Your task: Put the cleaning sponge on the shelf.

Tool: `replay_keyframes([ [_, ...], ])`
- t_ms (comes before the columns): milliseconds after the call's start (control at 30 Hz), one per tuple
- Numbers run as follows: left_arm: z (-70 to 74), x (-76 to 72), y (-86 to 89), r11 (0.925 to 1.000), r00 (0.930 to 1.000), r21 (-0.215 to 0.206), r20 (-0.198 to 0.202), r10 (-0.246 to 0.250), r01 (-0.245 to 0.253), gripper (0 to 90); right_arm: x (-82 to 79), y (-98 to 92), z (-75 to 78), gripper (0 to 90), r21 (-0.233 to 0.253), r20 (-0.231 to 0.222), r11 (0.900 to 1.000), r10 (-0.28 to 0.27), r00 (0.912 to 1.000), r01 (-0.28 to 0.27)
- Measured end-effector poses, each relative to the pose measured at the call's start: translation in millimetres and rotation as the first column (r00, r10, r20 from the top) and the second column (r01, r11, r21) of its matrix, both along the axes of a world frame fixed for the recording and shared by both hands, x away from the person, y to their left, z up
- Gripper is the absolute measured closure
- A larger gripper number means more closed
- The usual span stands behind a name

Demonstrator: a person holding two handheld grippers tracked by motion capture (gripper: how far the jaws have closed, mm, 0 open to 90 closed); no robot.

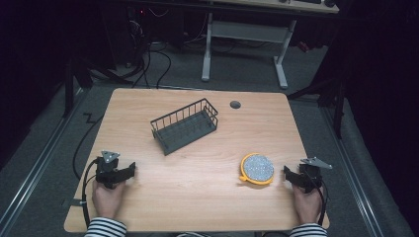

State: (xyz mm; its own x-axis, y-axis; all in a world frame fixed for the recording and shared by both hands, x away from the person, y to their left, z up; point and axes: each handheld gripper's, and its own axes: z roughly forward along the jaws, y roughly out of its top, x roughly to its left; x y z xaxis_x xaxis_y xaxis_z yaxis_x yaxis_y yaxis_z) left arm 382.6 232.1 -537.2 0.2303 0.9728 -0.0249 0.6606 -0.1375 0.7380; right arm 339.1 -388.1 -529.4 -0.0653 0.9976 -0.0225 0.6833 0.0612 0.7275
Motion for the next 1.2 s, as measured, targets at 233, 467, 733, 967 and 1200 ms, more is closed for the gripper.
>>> replay_keyframes([
  [233, -0.2, -0.1, -1.9, 0.9999, 1.0, 0.011, 0.002, -0.001, 0.001, 24.8, -1.1, 1.1, 0.2, 34.6, 0.002, -0.004, 1.0, 0.001, 1.0, -0.001],
  [467, -0.1, 0.1, -2.2, 0.9999, 0.9999, 0.009, 0.001, -0.01, 0.01, 24.8, -1.4, 1.3, 0.1, 34.0, 0.004, -0.003, 1.0, 0.004, 1.0, -0.004],
  [733, 0.3, -0.2, 1.9, 0.9984, 0.9984, 0.006, 0.003, -0.056, 0.056, 28.7, -1.4, 1.6, 0.1, 33.0, 0.002, -0.007, 1.0, 0.01, 0.9999, -0.01],
  [967, 3.4, 3.3, 6.2, 0.9963, 0.9992, -0.078, -0.016, -0.036, 0.035, 32.9, -1.5, 1.8, 0.0, 32.9, 0.004, -0.004, 1.0, 0.015, 0.9999, -0.015],
  [1200, 5.9, 1.8, 1.9, 0.9949, 0.9978, -0.085, -0.033, -0.057, 0.054, 32.3, -1.8, 2.4, 0.1, 33.0, 0.006, -0.005, 1.0, 0.011, 0.9999, -0.011],
])
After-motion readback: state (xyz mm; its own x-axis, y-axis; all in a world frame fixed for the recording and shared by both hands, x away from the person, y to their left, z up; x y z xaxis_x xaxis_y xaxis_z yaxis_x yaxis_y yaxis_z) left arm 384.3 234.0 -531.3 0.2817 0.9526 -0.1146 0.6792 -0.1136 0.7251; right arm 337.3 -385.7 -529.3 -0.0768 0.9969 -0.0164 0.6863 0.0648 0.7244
